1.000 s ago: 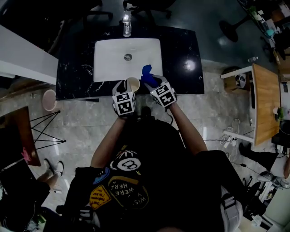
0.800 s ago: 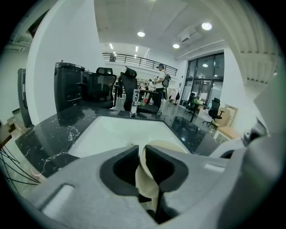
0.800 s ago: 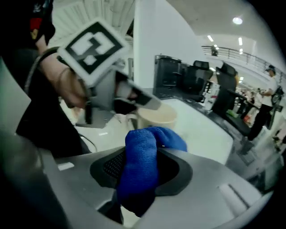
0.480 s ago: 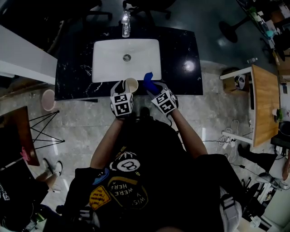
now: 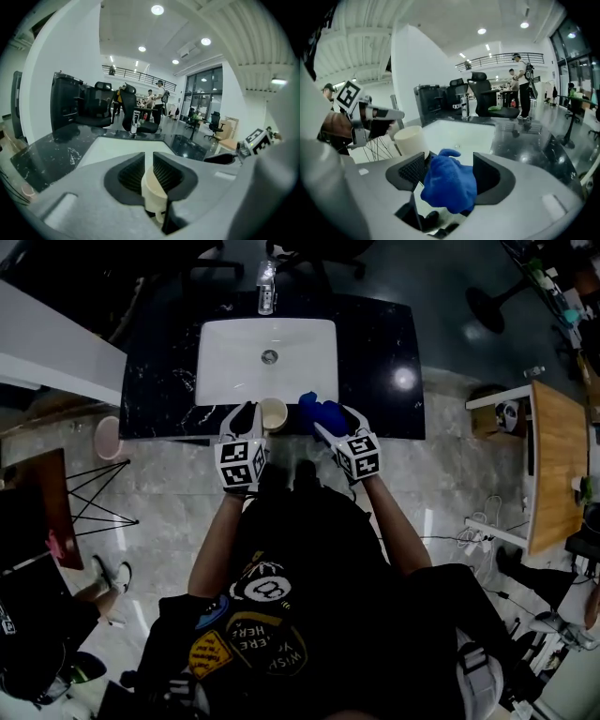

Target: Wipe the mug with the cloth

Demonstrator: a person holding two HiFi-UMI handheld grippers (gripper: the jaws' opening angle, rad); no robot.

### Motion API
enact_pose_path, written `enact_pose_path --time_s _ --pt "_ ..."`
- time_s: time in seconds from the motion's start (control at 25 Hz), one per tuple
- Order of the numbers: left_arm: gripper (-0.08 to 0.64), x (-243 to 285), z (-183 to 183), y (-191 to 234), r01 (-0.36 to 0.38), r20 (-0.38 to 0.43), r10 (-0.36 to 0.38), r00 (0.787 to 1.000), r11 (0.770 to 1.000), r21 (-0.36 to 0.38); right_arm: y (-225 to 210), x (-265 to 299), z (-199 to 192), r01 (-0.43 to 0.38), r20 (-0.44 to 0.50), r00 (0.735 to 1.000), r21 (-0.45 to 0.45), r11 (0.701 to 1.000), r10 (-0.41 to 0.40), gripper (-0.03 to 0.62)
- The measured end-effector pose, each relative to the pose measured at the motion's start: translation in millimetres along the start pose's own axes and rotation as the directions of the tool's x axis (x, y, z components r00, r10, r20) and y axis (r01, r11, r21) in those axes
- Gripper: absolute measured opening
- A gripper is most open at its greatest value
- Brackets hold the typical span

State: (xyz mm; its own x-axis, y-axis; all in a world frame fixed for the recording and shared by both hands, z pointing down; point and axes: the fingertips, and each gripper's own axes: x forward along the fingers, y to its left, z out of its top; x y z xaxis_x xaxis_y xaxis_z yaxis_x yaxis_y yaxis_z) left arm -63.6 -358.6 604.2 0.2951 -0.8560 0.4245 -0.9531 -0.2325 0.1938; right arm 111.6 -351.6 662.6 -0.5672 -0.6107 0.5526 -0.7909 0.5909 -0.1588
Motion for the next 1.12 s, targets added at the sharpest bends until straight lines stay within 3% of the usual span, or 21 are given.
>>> enact_pose_path --time_s 0.04,0.08,0.16,0.2,0.36,0.52,0.64,0.92,1.12 --pt "0.049 -6.5 3.3 -2.9 -0.006 0.016 0.006 1.0 1.0 0.011 -2.1 -10.5 3.8 -0.005 0.033 0.999 0.02 1.0 0.004 0.315" --pt "0.049 -14.0 6.6 -5.5 -0.014 0.034 0.013 0.999 1.0 0.018 -2.9 -21.0 8.3 -0.012 0.065 0.998 0.032 0.999 0.01 0.249" --pt "0.03 -32.5 11.4 -8.3 -0.033 0.07 0.031 0.997 0.999 0.03 2.1 -38.9 15.6 -0.027 0.121 0.992 0.032 0.999 0.023 0.033" --pt "0.005 -42.4 12.1 -10.0 -0.036 0.082 0.032 0.996 0.999 0.037 8.1 -45.6 16.9 -0.039 0.141 0.989 0.028 0.999 0.035 0.002" --pt "0.005 -80.7 8.1 -29.7 -0.002 0.107 -0.005 0.994 0.998 0.066 39.0 -66.9 19.9 -0.094 0.205 0.975 0.017 0.995 0.089 0.002" --pt "0.005 -110.1 4.2 -42.3 0.01 0.128 -0.021 0.992 0.996 0.083 64.6 -88.6 31.3 -0.08 0.265 0.961 0.016 0.997 0.073 0.002" --pt "0.005 -134.9 -4.0 -46.9 0.033 0.135 -0.044 0.99 0.996 0.084 90.0 -109.1 29.8 -0.047 0.29 0.956 0.021 0.999 0.039 0.002" --pt "0.005 -249.5 -39.0 -61.8 0.099 0.138 -0.131 0.982 0.97 0.221 185.0 -186.6 -0.7 0.078 0.356 0.93 0.057 0.995 -0.093 0.002" --pt "0.005 -343.4 -73.8 -64.8 0.152 0.12 -0.176 0.977 0.97 0.188 268.8 -238.0 -37.7 0.143 0.358 0.92 0.073 0.987 -0.16 0.002"
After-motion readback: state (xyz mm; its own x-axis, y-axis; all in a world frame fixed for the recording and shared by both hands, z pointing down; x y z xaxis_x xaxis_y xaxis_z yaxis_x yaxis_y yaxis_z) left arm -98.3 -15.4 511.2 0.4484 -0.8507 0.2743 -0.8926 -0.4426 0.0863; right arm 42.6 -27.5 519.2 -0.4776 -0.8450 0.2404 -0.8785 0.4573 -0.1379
